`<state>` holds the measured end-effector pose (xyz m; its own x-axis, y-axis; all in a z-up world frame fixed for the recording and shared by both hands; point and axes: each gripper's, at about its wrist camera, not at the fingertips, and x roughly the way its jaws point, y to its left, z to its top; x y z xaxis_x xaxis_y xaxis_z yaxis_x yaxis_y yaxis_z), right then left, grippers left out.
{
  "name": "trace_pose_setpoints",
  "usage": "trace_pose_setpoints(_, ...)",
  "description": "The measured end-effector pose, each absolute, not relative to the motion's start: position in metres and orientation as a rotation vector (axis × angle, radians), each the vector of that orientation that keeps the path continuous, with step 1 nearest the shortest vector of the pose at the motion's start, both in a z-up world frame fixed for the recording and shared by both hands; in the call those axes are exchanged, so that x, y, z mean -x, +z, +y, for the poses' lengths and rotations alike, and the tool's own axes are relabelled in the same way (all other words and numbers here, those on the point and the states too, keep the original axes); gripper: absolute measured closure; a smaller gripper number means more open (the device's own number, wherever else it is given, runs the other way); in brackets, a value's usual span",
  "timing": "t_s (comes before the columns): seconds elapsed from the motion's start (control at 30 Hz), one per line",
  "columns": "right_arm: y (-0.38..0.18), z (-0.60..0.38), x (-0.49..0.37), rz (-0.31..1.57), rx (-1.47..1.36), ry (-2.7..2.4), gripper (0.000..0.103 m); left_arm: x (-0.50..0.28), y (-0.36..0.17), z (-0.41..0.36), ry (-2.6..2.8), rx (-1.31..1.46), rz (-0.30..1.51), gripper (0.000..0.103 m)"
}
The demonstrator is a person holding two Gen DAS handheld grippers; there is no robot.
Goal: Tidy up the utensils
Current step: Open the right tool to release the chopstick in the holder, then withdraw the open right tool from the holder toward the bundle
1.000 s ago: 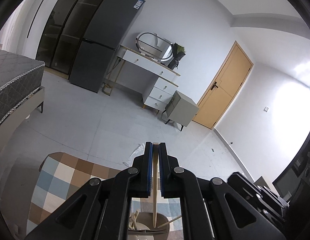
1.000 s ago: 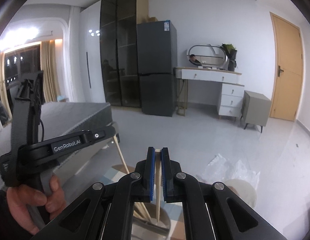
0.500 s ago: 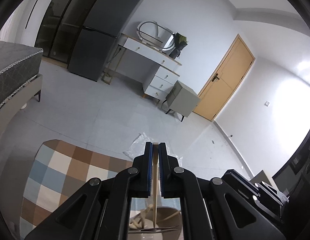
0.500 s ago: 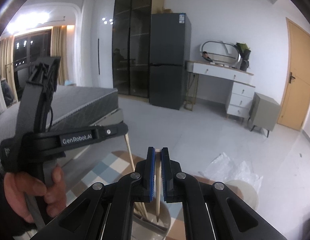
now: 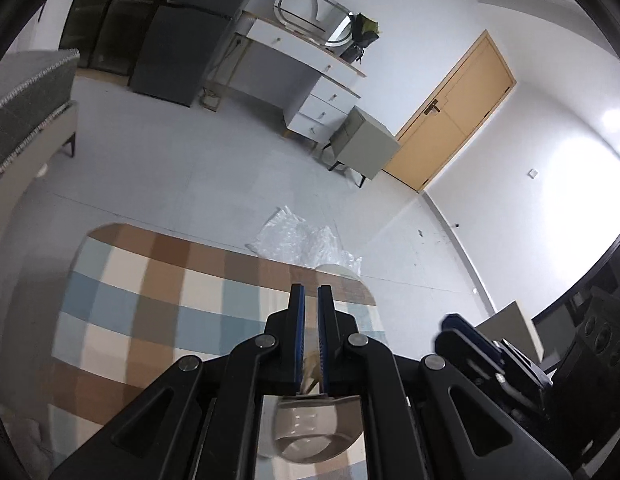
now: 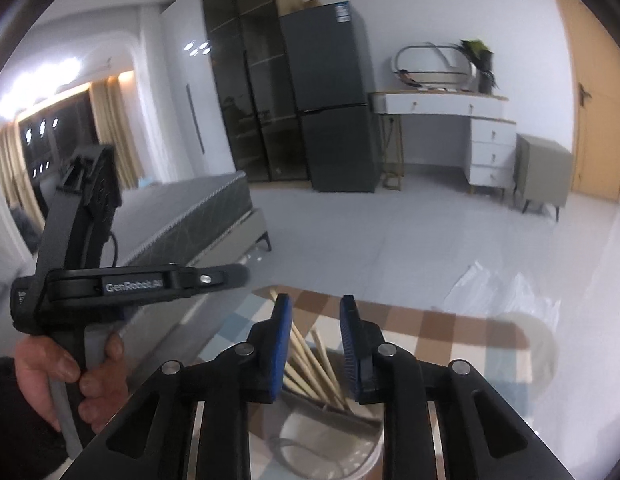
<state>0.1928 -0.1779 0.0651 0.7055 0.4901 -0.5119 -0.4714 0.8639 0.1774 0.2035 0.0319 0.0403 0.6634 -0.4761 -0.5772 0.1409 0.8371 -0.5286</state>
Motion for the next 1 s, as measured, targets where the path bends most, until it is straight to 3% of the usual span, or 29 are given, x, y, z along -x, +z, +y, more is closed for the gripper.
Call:
trace_pose_setpoints(0.03, 0.065, -0.182, -0.190, 0.584, -0.055, 0.527, 0.077, -0.199, 0.045, 0.033, -0.344, 0.449, 0.770, 0.087)
trace_pose_setpoints(0.07, 0.066, -0.186, -0.185, 0.593, -0.078, 0.524, 0.075, -0.195, 0.047, 0.035, -0.326, 0.437, 0.769, 0.066)
trace_pose_setpoints(0.13, 0.066, -0.193, -0.178, 0.600, -0.117, 0.519, 0.072, -0.180, 0.055, 0.042, -0.284, 0.442, 0.741, 0.040)
trace_pose_setpoints(0.17, 0.068, -0.198, -0.171, 0.597, -0.140, 0.512, 0.071, -0.175, 0.057, 0.045, -0.268, 0.449, 0.725, 0.036)
trace_pose_setpoints(0.23, 0.070, -0.203, -0.160, 0.590, -0.169, 0.510, 0.067, -0.159, 0.065, 0.048, -0.236, 0.432, 0.702, 0.033)
trace_pose_setpoints(0.43, 0.076, -0.210, -0.118, 0.553, -0.204, 0.502, 0.037, -0.126, 0.073, 0.044, -0.132, 0.319, 0.675, 0.022)
trace_pose_setpoints(0.73, 0.078, -0.223, -0.066, 0.464, -0.230, 0.430, 0.024, -0.093, 0.073, 0.033, -0.104, 0.248, 0.663, 0.019)
trace_pose_setpoints(0.93, 0.082, -0.227, -0.026, 0.323, -0.211, 0.381, 0.003, -0.067, 0.071, 0.026, -0.085, 0.176, 0.622, 0.008)
trace_pose_setpoints(1.0, 0.081, -0.225, -0.023, 0.317, -0.204, 0.378, 0.001, -0.061, 0.070, 0.024, -0.077, 0.163, 0.618, 0.008)
